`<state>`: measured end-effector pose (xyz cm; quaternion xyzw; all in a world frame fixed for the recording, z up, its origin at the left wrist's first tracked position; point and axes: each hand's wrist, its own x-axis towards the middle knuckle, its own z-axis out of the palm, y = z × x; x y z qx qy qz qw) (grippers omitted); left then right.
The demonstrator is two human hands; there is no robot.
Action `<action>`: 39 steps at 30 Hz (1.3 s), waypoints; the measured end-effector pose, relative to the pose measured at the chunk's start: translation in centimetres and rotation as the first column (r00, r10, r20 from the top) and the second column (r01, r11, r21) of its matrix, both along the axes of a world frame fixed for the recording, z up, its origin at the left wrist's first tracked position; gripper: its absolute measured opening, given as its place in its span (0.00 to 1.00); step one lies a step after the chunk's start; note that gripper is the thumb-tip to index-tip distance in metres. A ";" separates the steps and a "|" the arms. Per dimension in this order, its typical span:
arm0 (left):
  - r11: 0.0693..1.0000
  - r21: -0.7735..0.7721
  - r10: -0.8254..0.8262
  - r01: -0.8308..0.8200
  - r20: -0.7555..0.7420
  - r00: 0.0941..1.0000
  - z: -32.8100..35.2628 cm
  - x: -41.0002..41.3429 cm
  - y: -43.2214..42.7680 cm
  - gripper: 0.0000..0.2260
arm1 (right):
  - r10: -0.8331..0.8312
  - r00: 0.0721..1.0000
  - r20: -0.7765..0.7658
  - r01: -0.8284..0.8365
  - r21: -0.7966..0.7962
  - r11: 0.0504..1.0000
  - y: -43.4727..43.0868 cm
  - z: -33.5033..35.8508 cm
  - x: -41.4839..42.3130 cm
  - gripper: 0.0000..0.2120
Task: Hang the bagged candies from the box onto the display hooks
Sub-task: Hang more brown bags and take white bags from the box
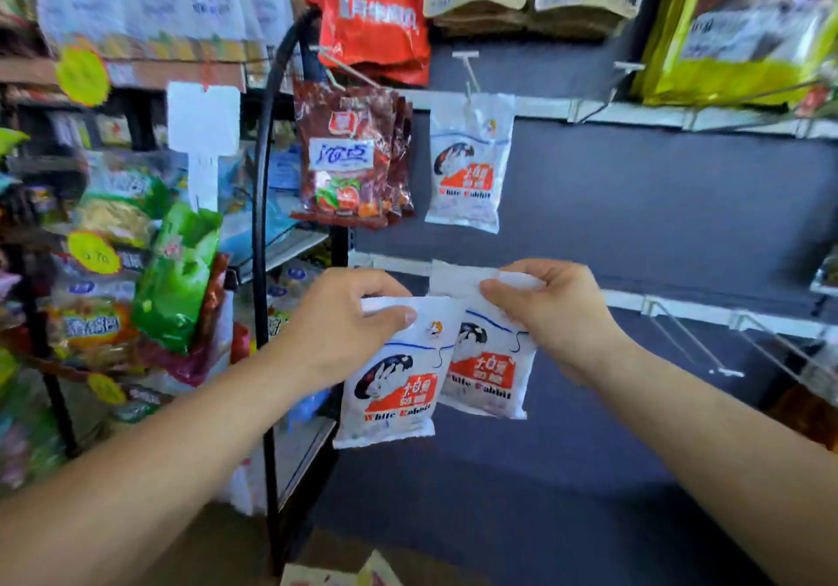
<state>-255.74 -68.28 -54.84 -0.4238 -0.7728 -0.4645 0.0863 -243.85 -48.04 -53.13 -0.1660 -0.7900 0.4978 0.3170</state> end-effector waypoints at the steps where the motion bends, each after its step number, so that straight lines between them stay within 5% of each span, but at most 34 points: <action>1: 1.000 0.021 -0.001 0.001 -0.018 1.000 1.3 -0.5 0.3 0.05 | -0.003 1.000 -0.013 0.003 0.011 1.000 0.3 1.4 -0.5 0.05; 8: 0.998 0.064 0.041 -0.030 -0.179 0.983 8.1 -3.7 2.4 0.02 | 0.003 0.994 -0.108 0.004 0.061 0.998 1.3 9.5 -4.7 0.04; 16: 0.990 0.139 0.025 -0.001 -0.173 0.985 11.5 -6.7 4.3 0.03 | -0.043 0.984 -0.173 0.067 0.139 0.988 2.8 16.4 -10.5 0.05; 33: 0.950 0.313 0.044 -0.017 -0.079 0.996 13.7 -9.1 6.1 0.05 | -0.046 0.994 -0.100 0.036 -0.105 0.994 6.3 18.5 -14.5 0.05; 36: 0.962 0.273 0.054 -0.028 -0.087 0.995 14.2 -9.3 7.0 0.05 | -0.292 0.957 0.003 0.275 0.320 0.906 7.5 18.1 -14.4 0.13; 38: 0.963 0.269 0.047 -0.024 -0.080 0.996 15.0 -9.6 7.7 0.04 | -0.487 0.871 -0.066 0.391 0.693 0.605 8.1 18.2 -14.0 0.10; 39: 0.960 0.278 0.040 -0.020 -0.067 0.997 15.4 -9.6 8.1 0.04 | -0.493 0.861 -0.126 0.405 0.757 0.513 8.3 18.3 -13.7 0.08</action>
